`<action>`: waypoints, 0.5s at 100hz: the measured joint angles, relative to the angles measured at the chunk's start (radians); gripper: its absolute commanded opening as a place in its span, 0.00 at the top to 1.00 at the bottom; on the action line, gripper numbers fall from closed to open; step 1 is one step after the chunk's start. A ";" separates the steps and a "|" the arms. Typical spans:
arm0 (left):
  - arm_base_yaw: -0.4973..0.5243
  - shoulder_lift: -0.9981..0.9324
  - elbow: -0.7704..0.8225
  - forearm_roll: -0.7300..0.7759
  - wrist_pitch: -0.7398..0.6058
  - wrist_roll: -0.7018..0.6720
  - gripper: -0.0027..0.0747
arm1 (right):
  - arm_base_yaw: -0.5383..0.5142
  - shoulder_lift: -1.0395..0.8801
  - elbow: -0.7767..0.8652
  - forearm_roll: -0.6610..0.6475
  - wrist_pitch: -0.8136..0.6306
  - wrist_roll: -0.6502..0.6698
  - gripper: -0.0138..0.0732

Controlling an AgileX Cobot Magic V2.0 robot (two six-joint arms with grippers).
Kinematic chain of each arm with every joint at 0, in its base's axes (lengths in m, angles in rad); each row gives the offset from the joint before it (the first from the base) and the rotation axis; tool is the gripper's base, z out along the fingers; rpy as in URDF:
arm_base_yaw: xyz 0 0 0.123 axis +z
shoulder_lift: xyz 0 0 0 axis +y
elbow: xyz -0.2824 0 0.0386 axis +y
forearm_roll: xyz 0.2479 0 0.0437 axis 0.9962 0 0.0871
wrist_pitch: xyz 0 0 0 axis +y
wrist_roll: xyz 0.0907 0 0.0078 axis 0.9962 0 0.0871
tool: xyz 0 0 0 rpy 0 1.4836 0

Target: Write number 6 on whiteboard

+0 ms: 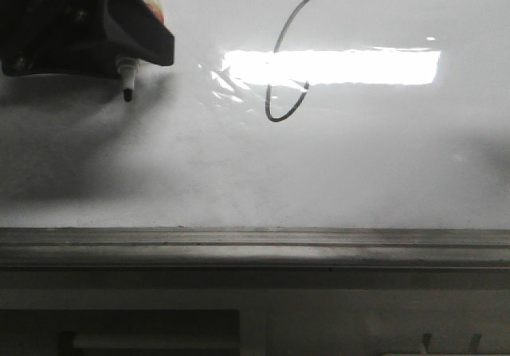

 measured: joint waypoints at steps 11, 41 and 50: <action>0.000 -0.006 0.000 0.000 0.024 0.000 0.28 | 0.000 0.000 0.000 0.000 0.000 0.002 0.30; 0.002 -0.180 0.021 0.025 -0.051 0.132 0.29 | 0.000 -0.012 0.000 0.000 0.000 0.002 0.30; 0.002 -0.271 0.036 0.027 -0.054 0.193 0.31 | 0.000 -0.036 0.000 0.007 -0.004 0.002 0.31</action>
